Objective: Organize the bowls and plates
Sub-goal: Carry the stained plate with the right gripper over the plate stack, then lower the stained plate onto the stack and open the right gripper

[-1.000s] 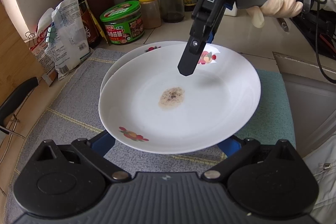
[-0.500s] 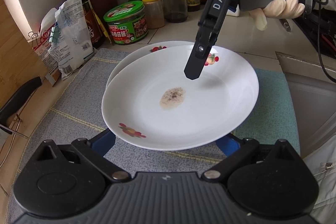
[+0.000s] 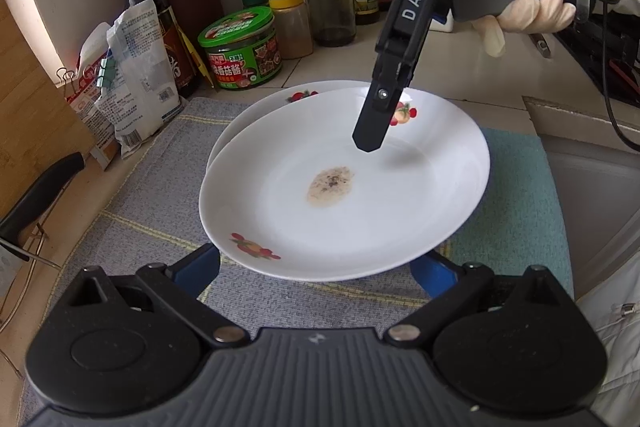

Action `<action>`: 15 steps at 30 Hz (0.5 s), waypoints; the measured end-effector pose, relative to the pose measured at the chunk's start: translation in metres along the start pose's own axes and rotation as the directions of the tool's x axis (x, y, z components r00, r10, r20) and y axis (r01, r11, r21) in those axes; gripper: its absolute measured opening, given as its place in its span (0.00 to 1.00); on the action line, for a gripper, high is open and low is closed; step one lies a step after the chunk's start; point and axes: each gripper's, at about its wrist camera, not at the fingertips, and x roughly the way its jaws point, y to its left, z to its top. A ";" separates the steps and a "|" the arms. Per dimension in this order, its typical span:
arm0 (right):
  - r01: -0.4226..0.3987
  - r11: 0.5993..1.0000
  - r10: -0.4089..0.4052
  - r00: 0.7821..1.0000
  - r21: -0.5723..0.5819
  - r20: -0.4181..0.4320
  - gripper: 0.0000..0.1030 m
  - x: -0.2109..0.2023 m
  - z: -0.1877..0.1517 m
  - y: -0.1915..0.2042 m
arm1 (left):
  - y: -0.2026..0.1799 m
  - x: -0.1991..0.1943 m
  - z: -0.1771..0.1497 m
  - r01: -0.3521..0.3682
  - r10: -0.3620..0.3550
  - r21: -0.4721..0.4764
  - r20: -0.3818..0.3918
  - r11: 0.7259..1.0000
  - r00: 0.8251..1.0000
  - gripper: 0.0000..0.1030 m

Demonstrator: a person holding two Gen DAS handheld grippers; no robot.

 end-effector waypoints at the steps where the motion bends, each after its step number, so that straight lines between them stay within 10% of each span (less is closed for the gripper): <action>1: 0.000 1.000 0.000 1.000 -0.002 0.000 0.74 0.000 0.000 0.000 | 0.000 0.000 0.000 -0.001 0.001 0.005 -0.001 1.000 1.000 0.97; 15: -0.006 1.000 0.006 1.000 0.006 -0.005 0.74 -0.001 0.000 0.000 | 0.000 -0.008 -0.003 -0.007 0.007 0.017 0.004 1.000 1.000 0.97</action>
